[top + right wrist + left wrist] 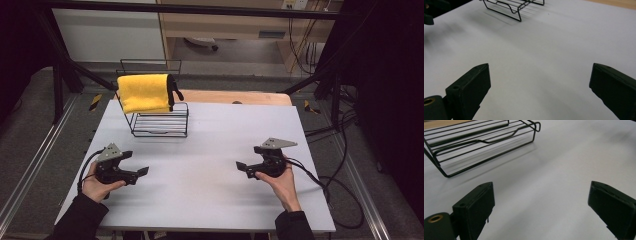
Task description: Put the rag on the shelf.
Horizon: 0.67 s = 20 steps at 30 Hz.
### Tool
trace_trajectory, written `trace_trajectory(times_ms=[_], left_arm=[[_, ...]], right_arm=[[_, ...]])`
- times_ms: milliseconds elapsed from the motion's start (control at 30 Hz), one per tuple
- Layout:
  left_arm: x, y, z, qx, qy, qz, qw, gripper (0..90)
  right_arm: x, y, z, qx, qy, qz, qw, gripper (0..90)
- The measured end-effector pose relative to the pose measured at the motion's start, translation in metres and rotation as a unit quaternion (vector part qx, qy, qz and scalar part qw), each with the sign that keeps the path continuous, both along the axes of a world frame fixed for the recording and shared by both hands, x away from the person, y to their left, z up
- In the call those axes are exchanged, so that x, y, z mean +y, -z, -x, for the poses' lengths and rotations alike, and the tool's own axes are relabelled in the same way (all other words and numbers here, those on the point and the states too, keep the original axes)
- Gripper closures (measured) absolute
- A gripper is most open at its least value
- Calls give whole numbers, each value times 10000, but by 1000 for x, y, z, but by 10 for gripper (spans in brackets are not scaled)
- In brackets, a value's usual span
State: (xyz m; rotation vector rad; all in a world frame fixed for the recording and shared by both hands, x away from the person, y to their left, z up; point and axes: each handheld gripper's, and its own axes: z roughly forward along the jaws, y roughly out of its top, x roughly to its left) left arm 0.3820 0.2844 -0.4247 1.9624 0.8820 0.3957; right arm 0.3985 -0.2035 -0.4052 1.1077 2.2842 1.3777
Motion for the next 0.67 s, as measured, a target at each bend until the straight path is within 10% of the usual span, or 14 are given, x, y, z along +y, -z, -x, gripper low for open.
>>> trace_trajectory(times_ms=[667], left_arm=[[-7,15,6,248,201,-267,9991,42]], right_arm=[[-57,47,33,428,217,129,9988,23]])
